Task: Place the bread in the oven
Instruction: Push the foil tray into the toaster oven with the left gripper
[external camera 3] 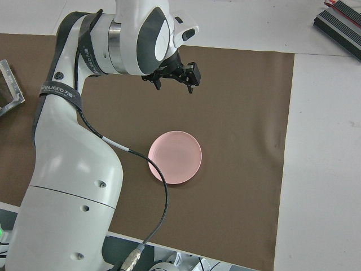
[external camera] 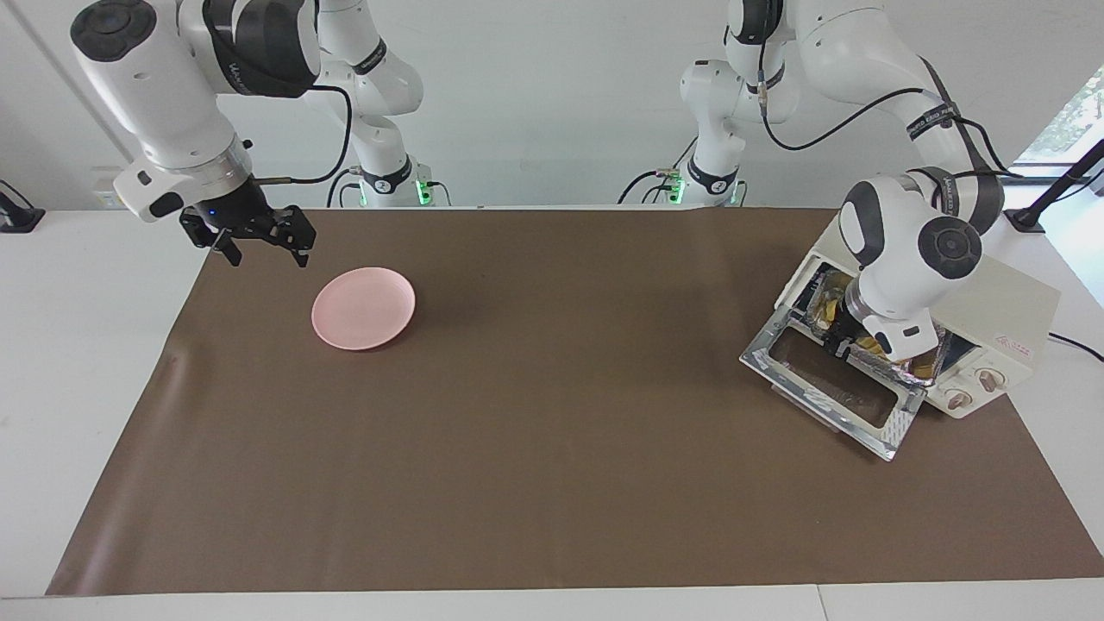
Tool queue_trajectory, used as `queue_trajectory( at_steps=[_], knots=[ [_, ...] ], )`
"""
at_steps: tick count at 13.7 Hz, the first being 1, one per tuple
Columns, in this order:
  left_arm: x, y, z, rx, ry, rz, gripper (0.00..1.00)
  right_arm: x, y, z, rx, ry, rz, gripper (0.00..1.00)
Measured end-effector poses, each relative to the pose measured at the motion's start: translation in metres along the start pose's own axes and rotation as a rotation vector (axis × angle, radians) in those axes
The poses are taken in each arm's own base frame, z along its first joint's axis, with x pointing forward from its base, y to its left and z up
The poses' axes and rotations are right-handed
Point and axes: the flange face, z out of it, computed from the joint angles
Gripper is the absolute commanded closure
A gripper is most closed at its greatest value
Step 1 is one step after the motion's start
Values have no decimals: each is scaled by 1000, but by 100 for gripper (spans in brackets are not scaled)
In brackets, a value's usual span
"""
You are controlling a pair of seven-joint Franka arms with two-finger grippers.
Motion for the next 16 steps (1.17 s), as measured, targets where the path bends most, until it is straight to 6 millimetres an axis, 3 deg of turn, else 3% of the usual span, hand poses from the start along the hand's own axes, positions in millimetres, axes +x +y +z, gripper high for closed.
queue_trajectory(
  at_steps=[7,11,12,13,14,16],
  knots=[
    [1,-20,13,12,23,42,100,0,0,0,0,0,0,0],
    [0,-20,14,9,27,92,100,0,0,0,0,0,0,0],
    [0,-21,14,10,26,123,75,0,0,0,0,0,0,0],
    [0,-21,14,10,26,147,14,0,0,0,0,0,0,0],
    [0,-21,14,11,26,159,0,0,0,0,0,0,0,0],
    [-2,-19,14,9,28,171,0,0,0,0,0,0,0,0]
  ],
)
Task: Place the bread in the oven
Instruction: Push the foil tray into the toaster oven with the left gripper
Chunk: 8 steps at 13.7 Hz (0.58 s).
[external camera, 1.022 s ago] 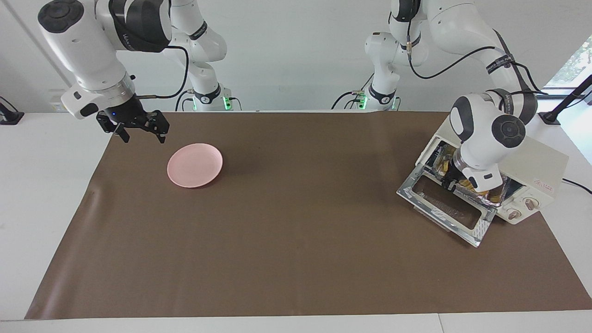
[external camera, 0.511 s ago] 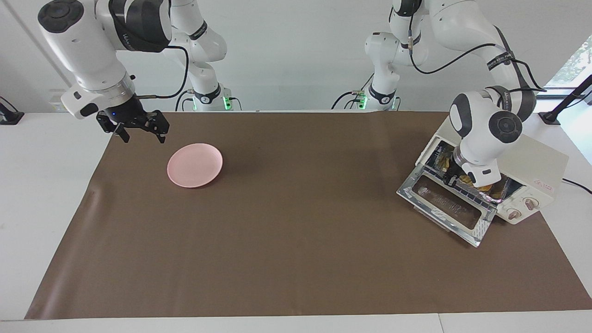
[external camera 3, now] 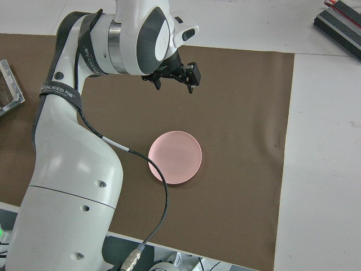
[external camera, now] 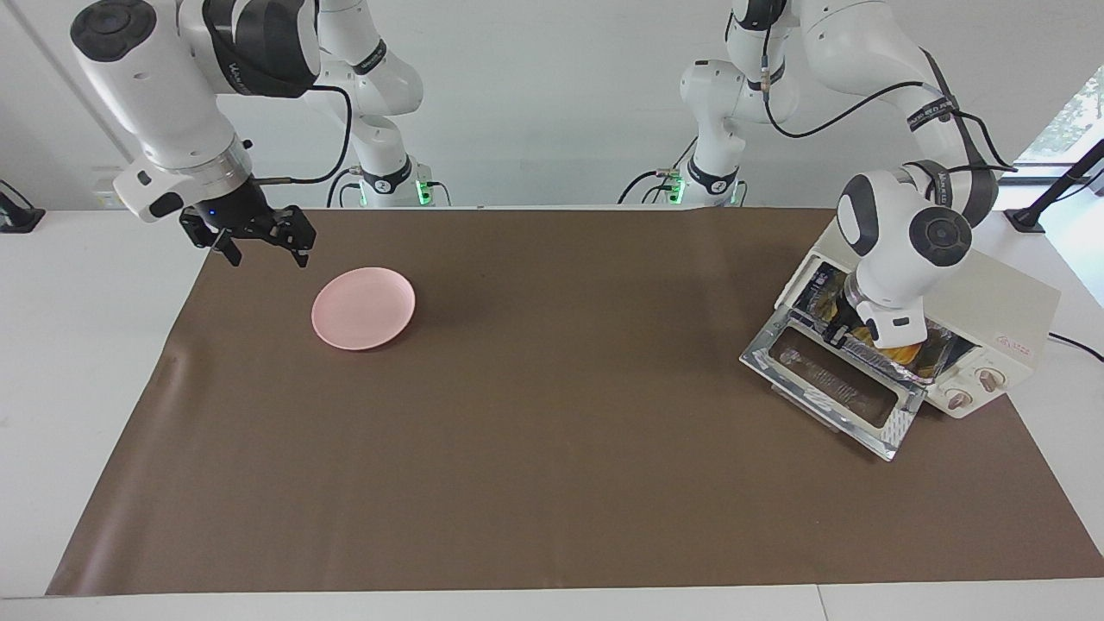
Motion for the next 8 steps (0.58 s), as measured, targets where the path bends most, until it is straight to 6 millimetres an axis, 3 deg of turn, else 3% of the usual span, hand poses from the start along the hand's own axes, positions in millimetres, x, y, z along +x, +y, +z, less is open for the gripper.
queue_trajectory(
  at_steps=[8],
  knots=[
    [-1,6,-11,-26,27,14,0,0,0,0,0,0,0,0]
  ],
)
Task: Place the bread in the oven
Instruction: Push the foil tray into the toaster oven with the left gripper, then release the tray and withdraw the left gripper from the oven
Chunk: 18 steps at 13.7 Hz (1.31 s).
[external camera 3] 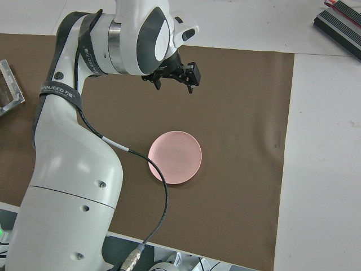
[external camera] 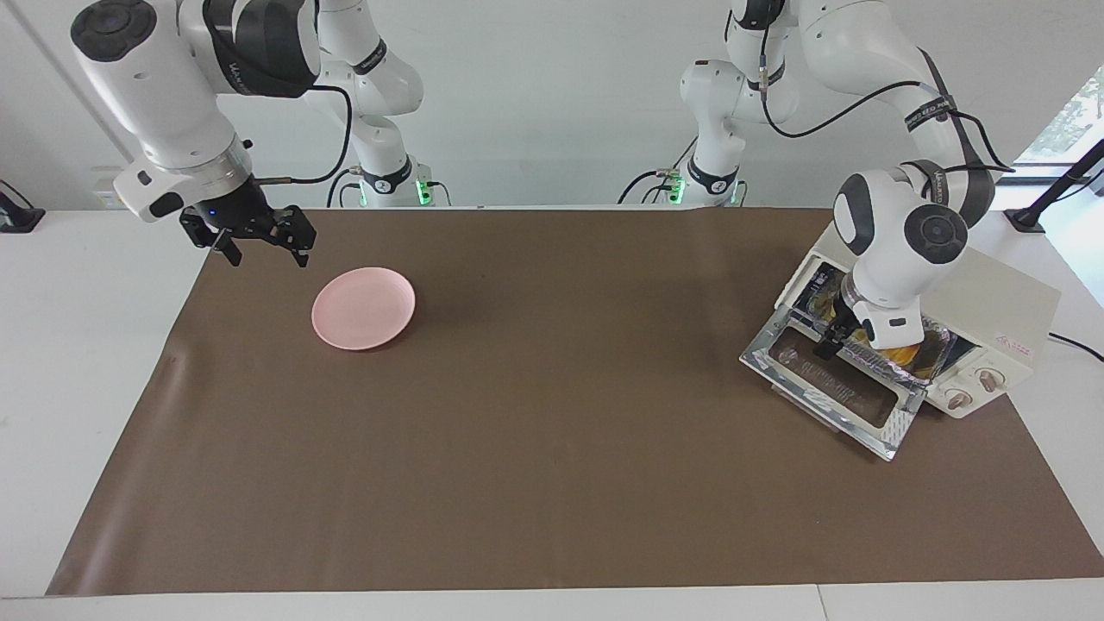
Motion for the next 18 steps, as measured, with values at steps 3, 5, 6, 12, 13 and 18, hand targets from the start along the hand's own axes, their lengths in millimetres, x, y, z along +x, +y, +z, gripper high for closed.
queue_trajectory(
  at_steps=[3,5,6,12,13,18],
  knots=[
    [3,2,-21,-28,32,10,0,0,0,0,0,0,0,0],
    [2,5,-35,-23,73,59,0,0,0,0,0,0,0,0],
    [0,9,-44,-25,96,97,0,0,0,0,0,0,0,0],
    [-7,12,-106,-40,152,363,0,0,0,0,0,0,0,0],
    [-8,2,-118,-35,147,476,0,0,0,0,0,0,0,0],
    [-11,-59,-161,-53,108,694,0,0,0,0,0,0,0,0]
  ],
)
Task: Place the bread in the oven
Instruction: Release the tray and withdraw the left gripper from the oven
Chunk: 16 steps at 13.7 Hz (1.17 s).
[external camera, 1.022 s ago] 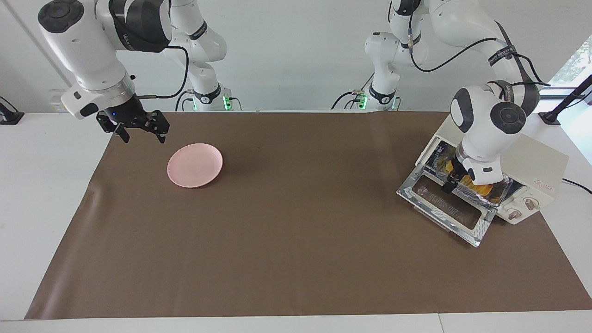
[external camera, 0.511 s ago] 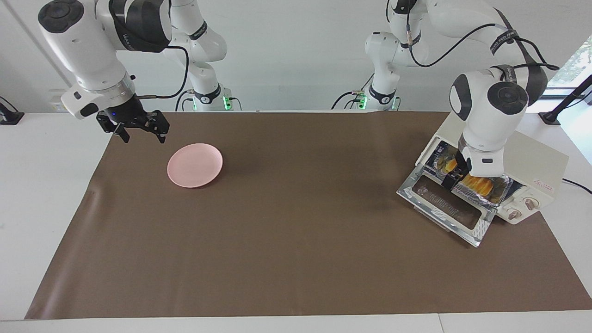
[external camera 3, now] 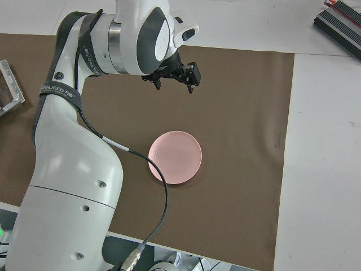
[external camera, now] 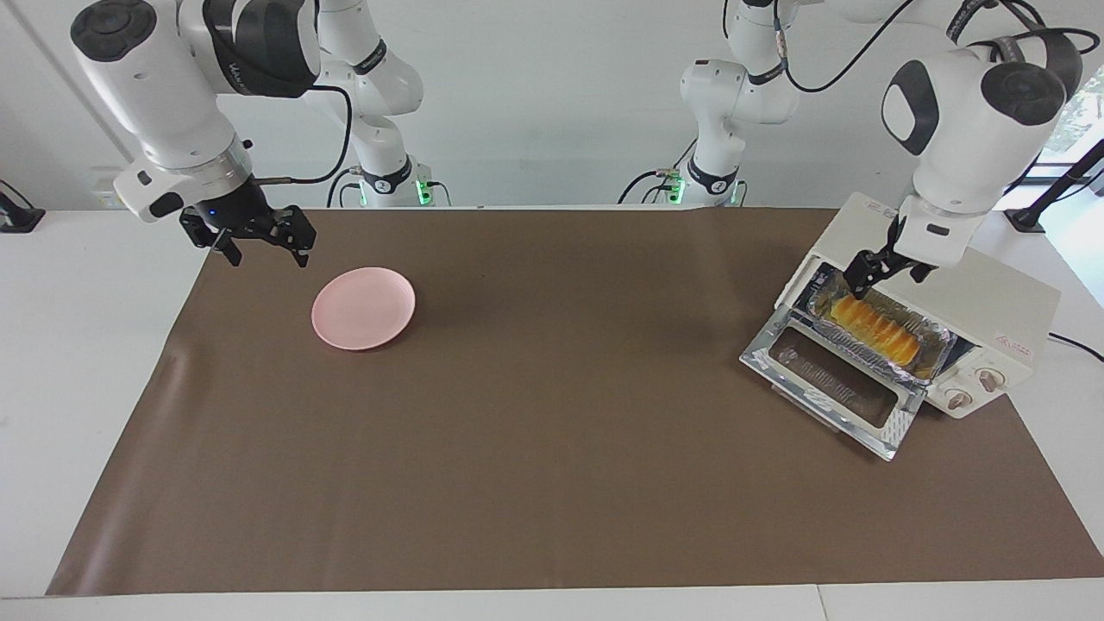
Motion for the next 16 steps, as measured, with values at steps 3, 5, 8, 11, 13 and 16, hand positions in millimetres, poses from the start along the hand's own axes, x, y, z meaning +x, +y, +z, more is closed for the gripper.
queue_trajectory(
  at_steps=[3,5,8,11,13,16],
  knots=[
    [-22,-13,-19,-25,-25,124,0,0,0,0,0,0,0,0],
    [-32,-17,-28,-36,-34,160,0,0,0,0,0,0,0,0],
    [-41,-24,-30,-48,-63,211,0,0,0,0,0,0,0,0],
    [-48,-13,-40,-82,-55,231,0,0,0,0,0,0,0,0],
    [-49,-15,-43,-107,-45,226,0,0,0,0,0,0,0,0],
    [-46,-11,-49,-143,-9,228,0,0,0,0,0,0,0,0]
  ],
)
